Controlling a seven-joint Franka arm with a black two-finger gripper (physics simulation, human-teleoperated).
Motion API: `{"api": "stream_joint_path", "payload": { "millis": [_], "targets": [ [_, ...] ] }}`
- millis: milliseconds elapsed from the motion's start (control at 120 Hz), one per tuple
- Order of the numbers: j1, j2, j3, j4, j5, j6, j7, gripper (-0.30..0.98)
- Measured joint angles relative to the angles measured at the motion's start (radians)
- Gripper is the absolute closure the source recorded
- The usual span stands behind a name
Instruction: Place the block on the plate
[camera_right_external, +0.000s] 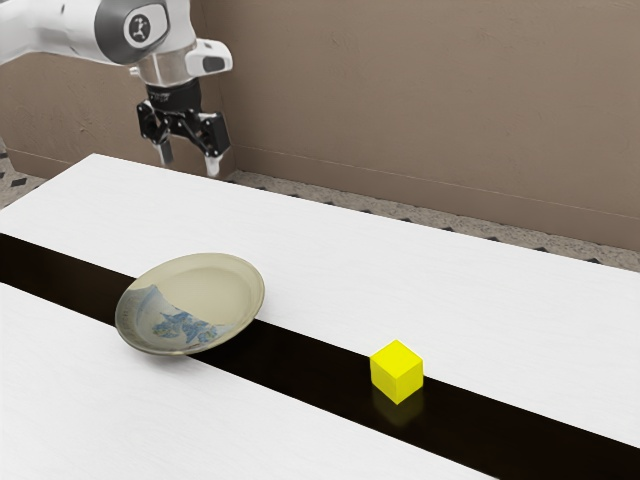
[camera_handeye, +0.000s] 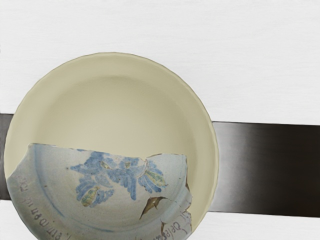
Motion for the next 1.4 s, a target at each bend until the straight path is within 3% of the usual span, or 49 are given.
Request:
{"api": "stream_joint_path", "payload": {
  "millis": [158, 275, 500, 533, 633, 725, 1000, 1400],
  "targets": [
    [0.002, 0.006, -0.007, 0.003, 0.001, 0.009, -0.006, 0.0],
    [-0.003, 0.024, -0.036, 0.016, -0.035, -0.004, 0.011, 0.0],
    [-0.18, 0.124, -0.034, 0.021, -0.072, 0.039, 0.115, 0.0],
    [-0.229, 0.148, -0.004, 0.026, -0.075, 0.046, 0.135, 0.0],
    [-0.53, 0.266, 0.294, 0.067, -0.113, 0.062, 0.191, 0.0],
    [-0.638, 0.322, 0.375, 0.108, -0.148, 0.072, 0.236, 0.0],
    [-0.71, 0.459, 0.372, 0.277, -0.17, 0.045, 0.326, 0.0],
    [-0.747, 0.567, 0.366, 0.227, -0.218, 0.171, 0.33, 0.0]
  ]
}}
